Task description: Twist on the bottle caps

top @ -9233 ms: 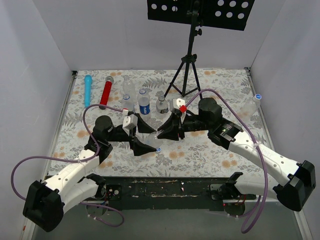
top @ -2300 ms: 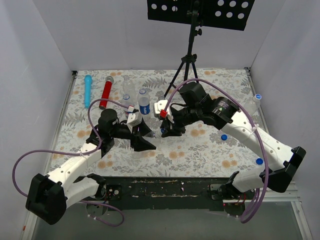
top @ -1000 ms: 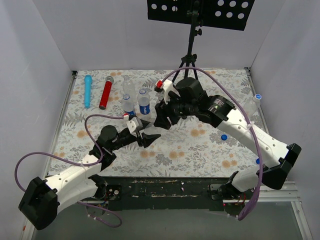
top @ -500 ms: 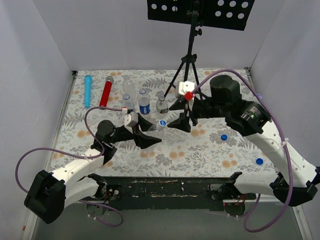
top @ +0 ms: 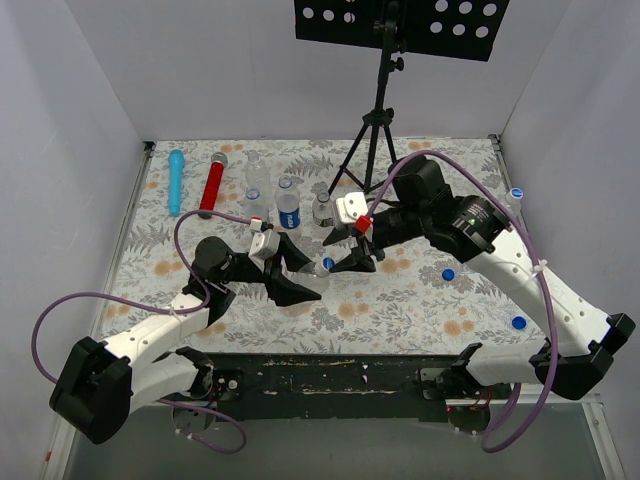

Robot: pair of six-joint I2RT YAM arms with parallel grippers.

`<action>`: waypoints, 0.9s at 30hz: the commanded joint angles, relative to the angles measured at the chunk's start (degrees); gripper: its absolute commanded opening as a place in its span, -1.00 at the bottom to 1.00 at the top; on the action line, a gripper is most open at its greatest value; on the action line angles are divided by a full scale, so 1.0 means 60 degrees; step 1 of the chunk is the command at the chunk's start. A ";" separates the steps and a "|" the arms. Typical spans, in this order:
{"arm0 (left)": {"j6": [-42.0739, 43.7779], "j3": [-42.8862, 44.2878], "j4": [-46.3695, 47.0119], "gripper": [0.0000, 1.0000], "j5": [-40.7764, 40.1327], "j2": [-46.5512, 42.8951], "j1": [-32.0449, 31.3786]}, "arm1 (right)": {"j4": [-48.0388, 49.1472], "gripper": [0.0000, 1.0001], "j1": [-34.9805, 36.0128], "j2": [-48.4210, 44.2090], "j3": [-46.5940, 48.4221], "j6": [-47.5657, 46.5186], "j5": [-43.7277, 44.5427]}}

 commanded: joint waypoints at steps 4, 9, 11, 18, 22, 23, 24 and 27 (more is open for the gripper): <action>-0.0010 0.0330 0.0114 -0.83 0.0084 -0.0092 0.0047 | -0.0245 0.13 -0.0037 0.0102 -0.0012 -0.0646 -0.0837; -0.0040 0.0330 0.0129 -0.83 0.0040 -0.0106 0.0047 | -0.0436 0.11 -0.0037 0.0220 0.0017 -0.0793 -0.1029; -0.0127 0.0315 0.0245 -0.83 0.0054 -0.0092 0.0047 | -0.0422 0.11 -0.0037 0.0249 -0.0012 -0.0793 -0.0999; -0.0260 0.0271 0.0422 -0.83 0.0069 -0.0106 0.0047 | -0.0290 -0.02 -0.0037 0.0381 -0.0085 -0.0691 -0.0867; 0.0047 0.0286 0.0145 -0.83 -0.0222 -0.0179 0.0047 | -0.0115 -0.42 -0.0037 0.0483 -0.0114 -0.0340 -0.0838; 0.0280 0.0300 -0.0060 -0.83 -0.0398 -0.0238 0.0047 | 0.0017 -0.55 -0.0037 0.0498 -0.0143 -0.0150 -0.0780; 0.0558 0.0300 -0.0308 -0.84 -0.0849 -0.0311 0.0047 | 0.0163 -0.69 -0.0037 0.0513 -0.0173 0.0171 -0.0664; 0.1627 0.0242 -0.1217 -0.85 -0.2721 -0.0749 0.0062 | 0.0354 -0.90 -0.0022 0.0673 -0.0202 0.1239 -0.0210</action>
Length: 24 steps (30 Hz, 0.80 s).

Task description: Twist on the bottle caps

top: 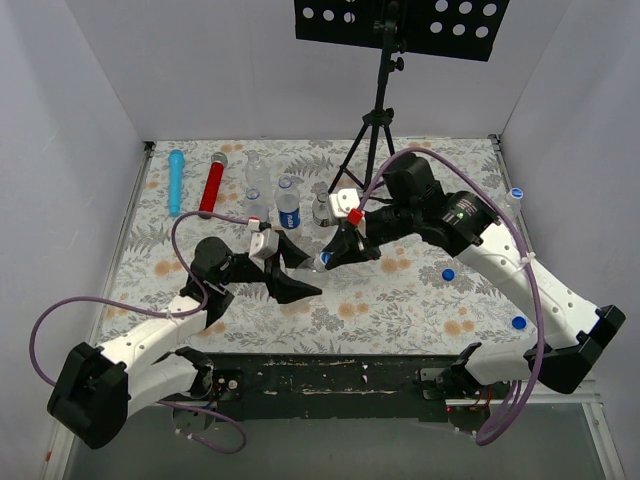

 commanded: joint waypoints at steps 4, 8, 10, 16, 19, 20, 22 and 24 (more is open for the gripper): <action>0.2118 -0.0196 -0.1086 -0.91 -0.4999 -0.1394 0.0004 | 0.1654 -0.95 0.0065 0.0398 -0.0855 0.4365 0.1276; 0.3112 -0.0563 -0.1158 -0.94 -0.7518 -0.1967 -0.0434 | 0.2841 -0.93 0.0124 0.0573 -0.2070 0.7575 0.2625; 0.3917 -0.0578 -0.1479 -0.95 -0.8661 -0.2114 -0.0873 | 0.3704 -0.93 0.0211 0.0458 -0.2788 0.8471 0.2919; 0.5430 -0.0476 -0.2329 -0.95 -0.9971 -0.2129 -0.1623 | 0.4792 -0.54 0.0329 -0.0026 -0.3144 0.9091 0.3375; 0.4992 -0.0388 -0.2506 -0.95 -0.9635 -0.2143 -0.1608 | 0.4020 -0.02 0.0227 0.0134 -0.2151 0.8434 0.2979; 0.4874 -0.0359 -0.2564 -0.96 -0.9431 -0.2129 -0.1550 | 0.3610 0.10 0.0198 0.0178 -0.1785 0.8054 0.2964; 0.4552 -0.0213 -0.2783 -0.99 -0.8875 -0.2041 -0.1390 | 0.3037 0.32 0.0139 0.0150 -0.1241 0.7424 0.2935; 0.4230 -0.0023 -0.3076 -1.00 -0.8027 -0.1895 -0.1068 | 0.2917 0.43 0.0124 -0.0113 -0.0991 0.6838 0.2935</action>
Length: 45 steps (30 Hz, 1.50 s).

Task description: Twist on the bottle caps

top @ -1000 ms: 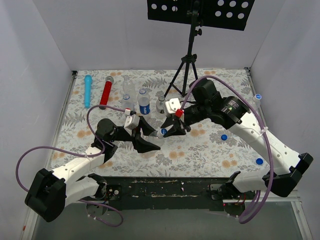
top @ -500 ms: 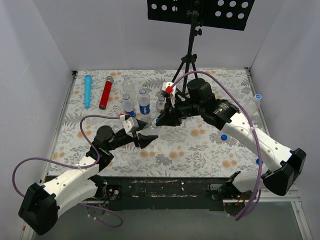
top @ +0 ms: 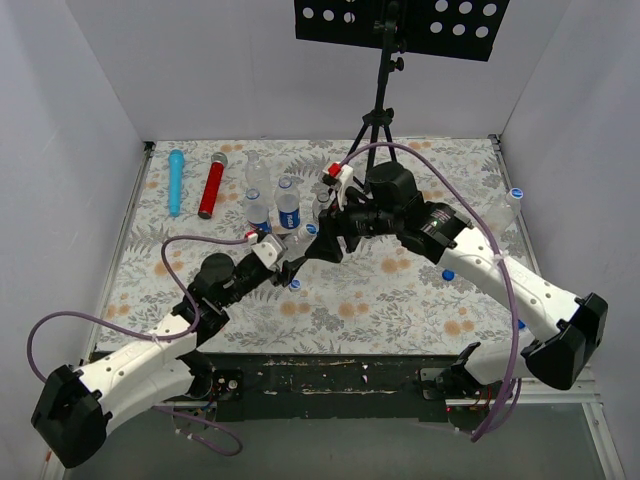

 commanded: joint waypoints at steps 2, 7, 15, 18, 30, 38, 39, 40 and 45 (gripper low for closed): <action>-0.0828 0.0849 0.0041 -1.00 0.1613 0.0193 0.0872 | -0.0857 0.49 0.0091 -0.0763 0.1028 -0.1482 -0.0530; -0.1707 0.1025 0.0376 -1.00 0.4513 0.0545 0.1635 | -0.1456 0.62 0.0091 -0.1526 0.0984 -0.3224 -0.0178; -0.2762 0.1377 0.0816 -0.99 0.8015 0.1379 0.1709 | -0.2847 0.52 0.0091 -0.1410 0.1526 -0.6138 -0.1670; -0.3085 0.1450 0.1094 -0.99 0.8648 0.1629 0.1709 | -0.3549 0.50 0.0091 -0.1162 0.1818 -0.7019 -0.1935; -0.3174 0.1553 0.1095 -0.99 0.9059 0.1805 0.1709 | -0.4328 0.36 0.0077 -0.0458 0.2478 -0.8090 -0.2902; -0.3159 0.1582 0.1051 -1.00 0.9089 0.1806 0.1709 | -0.4504 0.20 0.0091 -0.0077 0.2669 -0.8252 -0.3224; -0.3159 0.1582 0.1051 -1.00 0.9089 0.1805 0.1709 | -0.4504 0.18 0.0091 -0.0048 0.2669 -0.8252 -0.3239; -0.3159 0.1582 0.1065 -1.00 0.9089 0.1805 0.1709 | -0.4519 0.17 0.0091 -0.0004 0.2683 -0.8237 -0.3254; -0.3159 0.1597 0.1051 -1.00 0.9001 0.1776 0.1709 | -0.4519 -0.01 0.0120 0.0099 0.2669 -0.8077 -0.3093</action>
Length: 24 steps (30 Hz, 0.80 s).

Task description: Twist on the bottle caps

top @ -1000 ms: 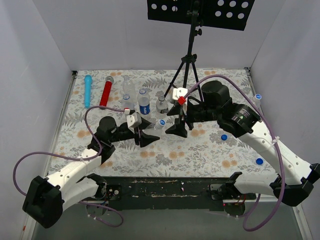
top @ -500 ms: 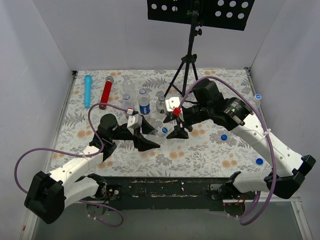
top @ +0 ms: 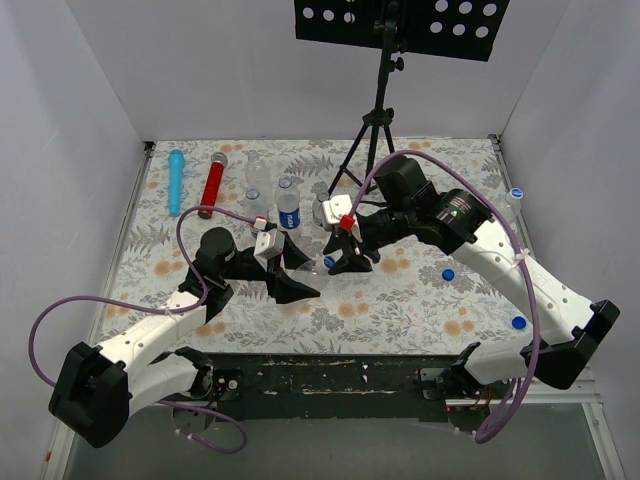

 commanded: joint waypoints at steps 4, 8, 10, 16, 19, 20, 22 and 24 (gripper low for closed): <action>0.0084 0.0377 0.0016 -1.00 -0.0055 -0.0092 0.0048 | 0.0082 -0.18 0.0095 0.0099 0.0250 0.0321 -0.0047; 0.0245 0.0333 -0.0013 -1.00 -0.0523 -0.0253 0.0048 | 0.0068 -0.41 0.0110 0.0114 0.0074 0.0804 0.0113; 0.0435 0.0259 -0.0043 -1.00 -0.1005 -0.0400 0.0048 | 0.0112 -0.55 0.0125 0.0143 -0.0028 0.1330 0.0347; 0.1109 0.0069 -0.0263 -1.00 -0.2617 -0.0883 0.0033 | 0.1659 -0.91 0.0139 0.0260 -0.0788 0.5963 0.2234; 0.1459 -0.0033 -0.0364 -1.00 -0.3859 -0.1102 -0.0098 | 0.2336 -0.96 0.0154 0.0260 -0.1623 0.8636 0.2824; 0.1678 -0.0048 -0.0495 -1.00 -0.4270 -0.1176 -0.0200 | 0.2570 -0.97 0.0197 0.0217 -0.1959 0.9310 0.2824; 0.2264 -0.0092 -0.0789 -1.00 -0.5251 -0.1352 -0.0507 | 0.3156 -0.97 0.0416 -0.0002 -0.2517 1.0178 0.3232; 0.2587 -0.0165 -0.0907 -1.00 -0.5796 -0.1484 -0.0713 | 0.3276 -0.97 0.0549 -0.0150 -0.2608 1.0444 0.3731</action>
